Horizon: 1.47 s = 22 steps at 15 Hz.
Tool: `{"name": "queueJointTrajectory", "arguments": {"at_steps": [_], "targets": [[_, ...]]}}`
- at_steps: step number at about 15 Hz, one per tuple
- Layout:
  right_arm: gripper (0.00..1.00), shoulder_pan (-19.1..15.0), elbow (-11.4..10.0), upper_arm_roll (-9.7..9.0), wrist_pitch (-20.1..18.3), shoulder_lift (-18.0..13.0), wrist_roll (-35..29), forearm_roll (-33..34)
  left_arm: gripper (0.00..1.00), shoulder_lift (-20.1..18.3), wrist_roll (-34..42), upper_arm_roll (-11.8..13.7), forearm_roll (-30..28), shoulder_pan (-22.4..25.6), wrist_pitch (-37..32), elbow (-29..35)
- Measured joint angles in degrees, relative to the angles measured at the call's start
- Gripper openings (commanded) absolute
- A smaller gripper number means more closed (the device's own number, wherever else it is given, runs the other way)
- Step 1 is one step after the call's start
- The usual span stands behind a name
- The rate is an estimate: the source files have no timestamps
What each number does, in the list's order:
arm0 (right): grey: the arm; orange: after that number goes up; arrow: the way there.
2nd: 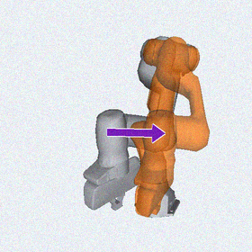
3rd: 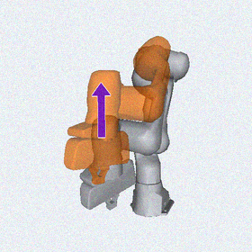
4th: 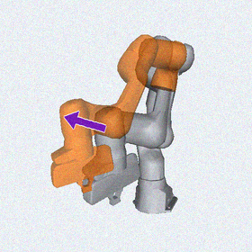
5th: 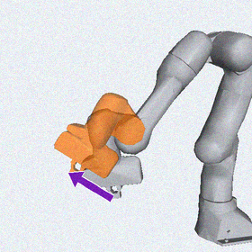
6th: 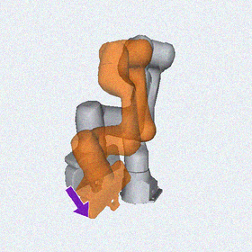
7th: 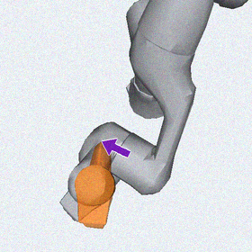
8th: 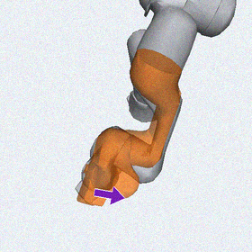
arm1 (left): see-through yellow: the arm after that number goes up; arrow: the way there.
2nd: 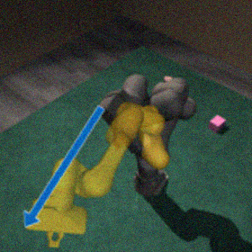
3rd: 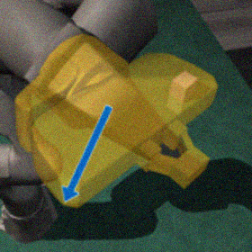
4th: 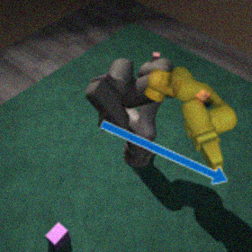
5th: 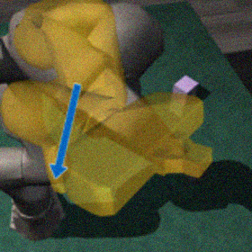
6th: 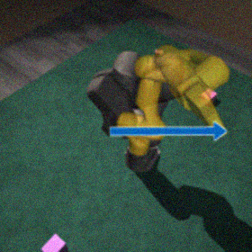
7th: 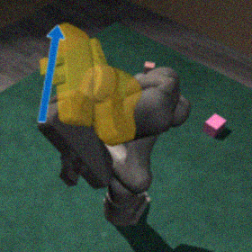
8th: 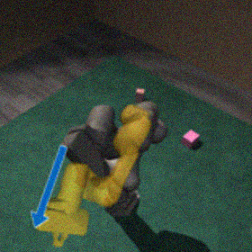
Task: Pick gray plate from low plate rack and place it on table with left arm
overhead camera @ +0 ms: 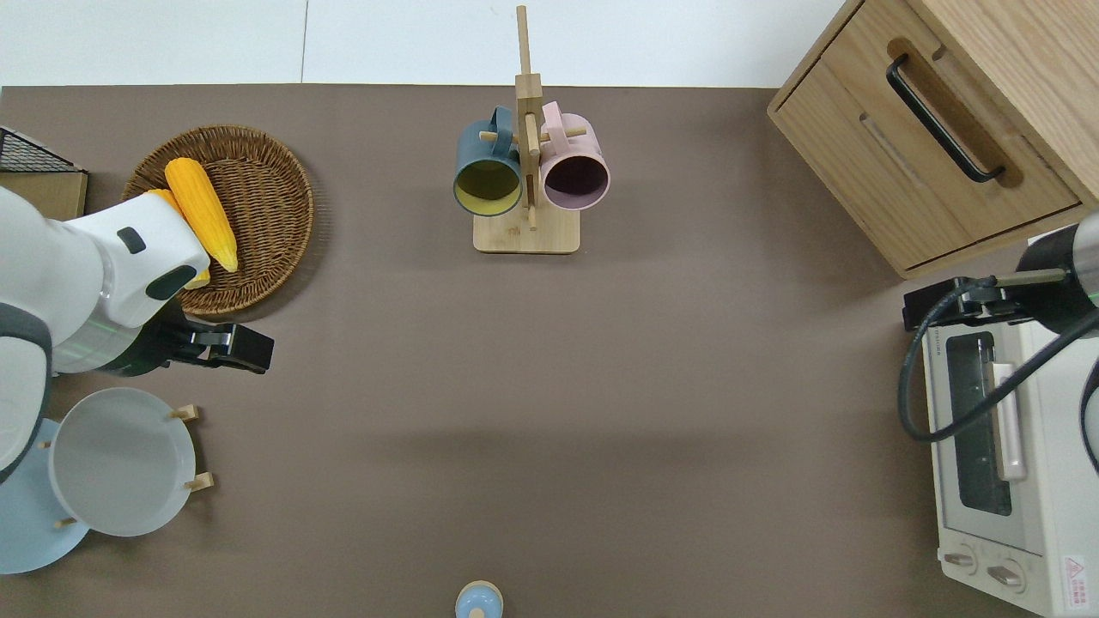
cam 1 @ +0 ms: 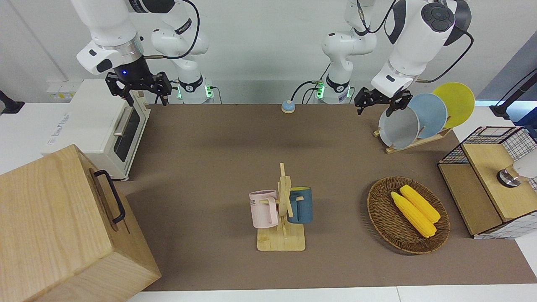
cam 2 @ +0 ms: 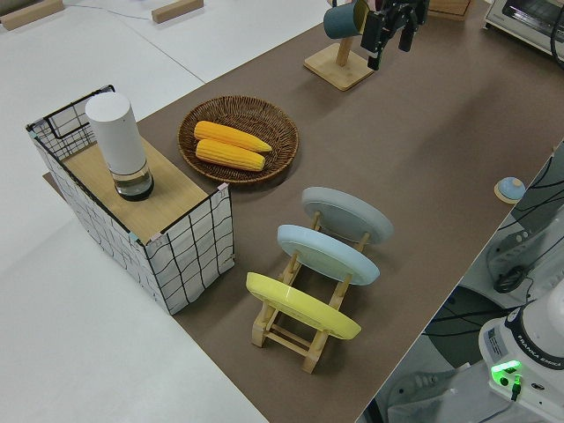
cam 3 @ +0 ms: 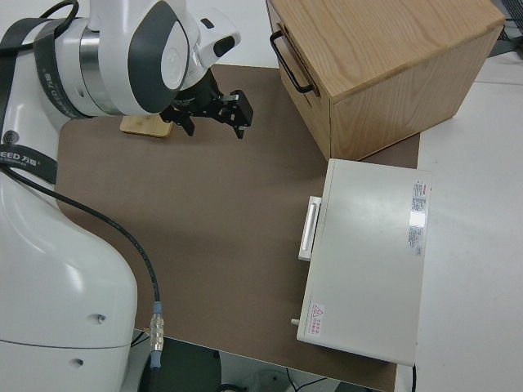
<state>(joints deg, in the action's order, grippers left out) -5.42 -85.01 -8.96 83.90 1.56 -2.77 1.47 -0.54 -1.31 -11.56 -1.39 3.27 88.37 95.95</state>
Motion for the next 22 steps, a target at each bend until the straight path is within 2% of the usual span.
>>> {"name": "queueJointTrajectory", "arguments": {"at_steps": [8, 12, 16, 22], "targets": [[0.983, 0.0, 0.0, 0.0, 0.0, 0.0, 0.0, 0.0, 1.0, 0.0, -0.1, 0.1, 0.3, 0.1, -0.7, 0.0], [0.983, 0.0, 0.0, 0.0, 0.0, 0.0, 0.0, 0.0, 1.0, -0.1, 0.0, 0.4, 4.8, 0.2, -1.3, 0.0], [0.983, 0.0, 0.0, 0.0, 0.0, 0.0, 0.0, 0.0, 1.0, -0.4, 2.0, 3.5, 6.2, 0.9, -1.9, 0.0], [0.983, 0.0, 0.0, 0.0, 0.0, 0.0, 0.0, 0.0, 1.0, -2.1, 11.7, 9.0, 6.9, 5.9, -2.3, 1.0]]}}
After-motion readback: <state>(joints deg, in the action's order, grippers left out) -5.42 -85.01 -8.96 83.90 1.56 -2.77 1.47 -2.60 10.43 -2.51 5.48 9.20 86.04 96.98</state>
